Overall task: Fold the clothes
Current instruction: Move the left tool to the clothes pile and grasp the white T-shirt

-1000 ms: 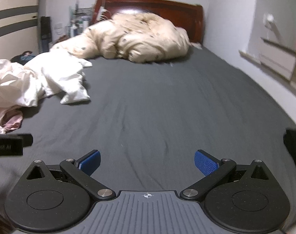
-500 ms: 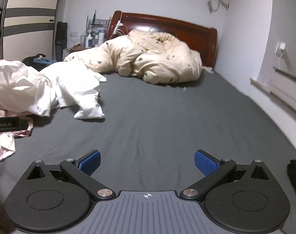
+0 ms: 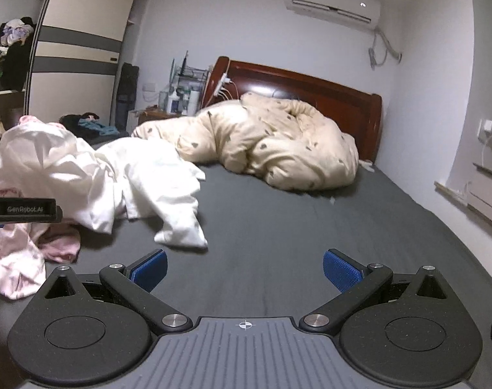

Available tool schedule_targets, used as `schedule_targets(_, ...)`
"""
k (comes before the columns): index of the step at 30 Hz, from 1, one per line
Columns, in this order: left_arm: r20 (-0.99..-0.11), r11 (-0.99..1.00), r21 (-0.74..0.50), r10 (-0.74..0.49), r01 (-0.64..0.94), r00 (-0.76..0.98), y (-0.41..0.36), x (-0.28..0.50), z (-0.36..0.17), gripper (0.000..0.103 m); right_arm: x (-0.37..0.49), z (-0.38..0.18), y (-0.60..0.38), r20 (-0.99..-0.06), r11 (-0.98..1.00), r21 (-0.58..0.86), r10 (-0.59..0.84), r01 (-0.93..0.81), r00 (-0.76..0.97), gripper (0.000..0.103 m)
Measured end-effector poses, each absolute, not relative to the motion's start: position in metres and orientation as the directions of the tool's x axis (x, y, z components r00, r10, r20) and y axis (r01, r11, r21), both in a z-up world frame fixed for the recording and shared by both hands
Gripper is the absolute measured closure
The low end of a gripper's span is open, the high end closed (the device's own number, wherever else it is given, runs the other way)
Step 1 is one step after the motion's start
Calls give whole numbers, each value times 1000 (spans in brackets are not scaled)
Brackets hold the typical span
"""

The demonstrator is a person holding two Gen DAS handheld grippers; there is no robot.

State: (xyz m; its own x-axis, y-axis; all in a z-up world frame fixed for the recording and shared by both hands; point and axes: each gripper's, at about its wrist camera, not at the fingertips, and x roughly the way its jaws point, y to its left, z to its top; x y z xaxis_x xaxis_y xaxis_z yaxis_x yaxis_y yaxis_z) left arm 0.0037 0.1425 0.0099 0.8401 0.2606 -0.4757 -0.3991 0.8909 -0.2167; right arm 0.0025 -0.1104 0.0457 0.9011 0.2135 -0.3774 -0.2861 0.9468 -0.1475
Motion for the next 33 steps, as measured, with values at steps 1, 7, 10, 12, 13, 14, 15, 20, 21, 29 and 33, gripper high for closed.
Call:
schedule_targets(1, -468, 892, -228, 251, -390, 847, 144, 5, 12, 0, 6, 48, -108, -374, 946, -147, 218, -290, 901, 0)
schedule_targets(7, -451, 890, -280, 208, -359, 868, 157, 13, 25, 0, 17, 60, -95, -356, 939, -138, 250, -315, 900, 0)
schedule_targets(10, -438, 887, -273, 231, -373, 869, 170, 21, 33, 0, 14, 59, -93, -363, 935, -118, 274, -336, 891, 0)
schedule_targets(12, -424, 895, -207, 283, -396, 861, 177, 30, 39, 0, 12, 55, -92, -377, 931, -112, 284, -348, 881, 0)
schedule_targets(13, -413, 896, -165, 317, -412, 854, 179, 35, 40, 0, 10, 53, -92, -389, 929, -112, 285, -352, 876, 0)
schedule_targets(14, -398, 894, -114, 360, -434, 844, 180, 39, 42, 0, 9, 50, -92, -403, 928, -110, 285, -355, 870, 0)
schedule_targets(15, -377, 890, -74, 392, -449, 839, 182, 42, 42, 0, 7, 47, -92, -414, 927, -107, 287, -359, 864, 0)
schedule_targets(20, -281, 891, 21, 441, -454, 852, 188, 50, 34, 7, -5, 37, -94, -469, 916, -100, 301, -389, 830, 0)
schedule_targets(21, -288, 896, 30, 432, -442, 855, 189, 52, 31, 14, -7, 36, -94, -477, 914, -105, 300, -393, 826, 0)
schedule_targets(29, -309, 916, -52, 364, -398, 879, 209, 64, 26, 68, -18, 38, -86, -492, 898, -132, 308, -419, 814, 0)
schedule_targets(33, -304, 930, -131, 291, -343, 907, 218, 58, 24, 92, -20, 40, -79, -494, 887, -140, 322, -440, 808, 0)
